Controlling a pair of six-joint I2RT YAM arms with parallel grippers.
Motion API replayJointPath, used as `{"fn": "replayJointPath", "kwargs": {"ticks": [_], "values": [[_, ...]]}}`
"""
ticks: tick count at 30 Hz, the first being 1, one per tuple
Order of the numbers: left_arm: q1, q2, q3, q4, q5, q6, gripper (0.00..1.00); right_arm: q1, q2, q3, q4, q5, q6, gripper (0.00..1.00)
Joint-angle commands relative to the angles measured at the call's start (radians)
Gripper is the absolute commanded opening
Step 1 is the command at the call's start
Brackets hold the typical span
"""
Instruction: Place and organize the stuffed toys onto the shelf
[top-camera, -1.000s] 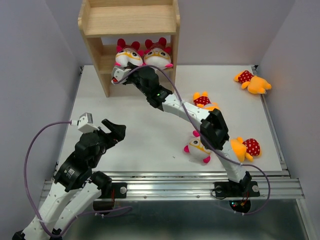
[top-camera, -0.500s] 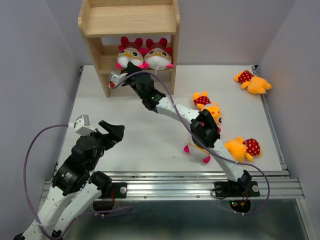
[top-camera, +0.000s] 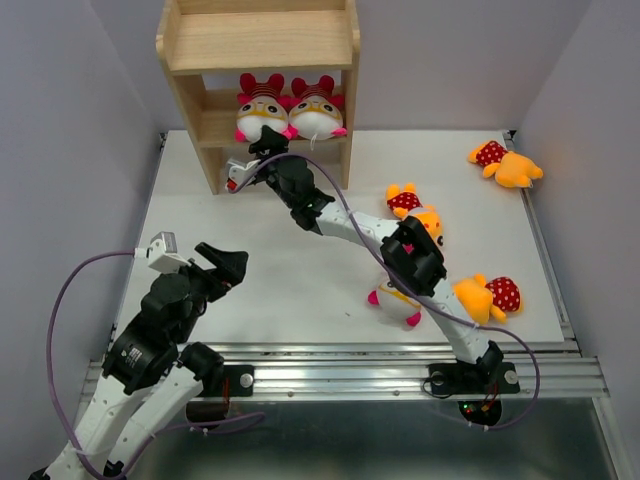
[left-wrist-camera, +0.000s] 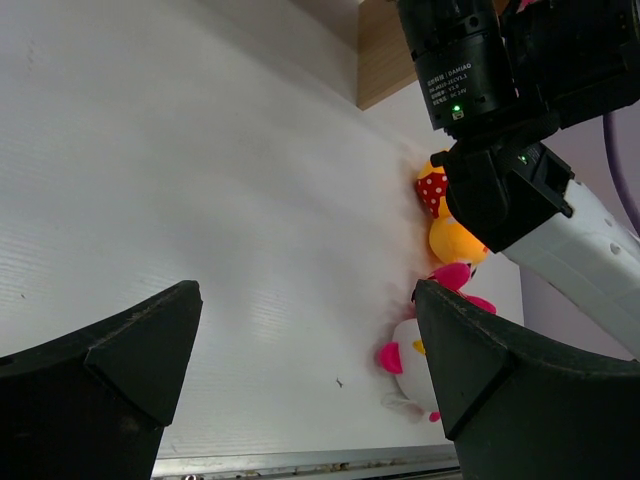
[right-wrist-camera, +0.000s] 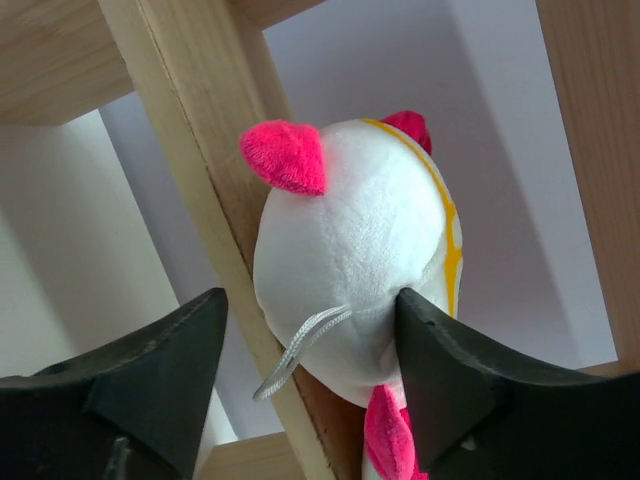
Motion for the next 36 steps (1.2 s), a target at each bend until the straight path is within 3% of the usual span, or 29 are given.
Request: {"fn": "replayJointPath", "kwargs": {"ticks": [1, 11, 19, 24, 29, 30, 36], "values": [[-0.002, 0.006, -0.003, 0.023, -0.008, 0.002, 0.99, -0.006, -0.103, -0.051, 0.103, -0.017, 0.011, 0.73], [0.000, 0.029, -0.011, 0.048, 0.010, 0.008, 0.99, -0.006, -0.183, -0.145, 0.143, -0.049, 0.034, 0.99], [0.000, 0.043, -0.016, 0.074, 0.039, 0.023, 0.99, 0.004, -0.255, -0.226, 0.135, -0.062, 0.060, 1.00], [-0.002, 0.060, -0.031, 0.132, 0.099, 0.060, 0.99, 0.033, -0.387, -0.306, 0.053, -0.080, 0.129, 1.00], [-0.002, 0.103, -0.051, 0.232, 0.203, 0.095, 0.99, 0.053, -0.557, -0.403, -0.203, -0.172, 0.259, 1.00], [-0.002, 0.109, -0.057, 0.244, 0.217, 0.105, 0.99, 0.053, -0.580, -0.397, -0.368, -0.189, 0.292, 1.00], [-0.002, 0.166, -0.091, 0.331, 0.291, 0.114, 0.99, 0.053, -0.735, -0.349, -0.959, -0.484, 0.545, 1.00]]}}
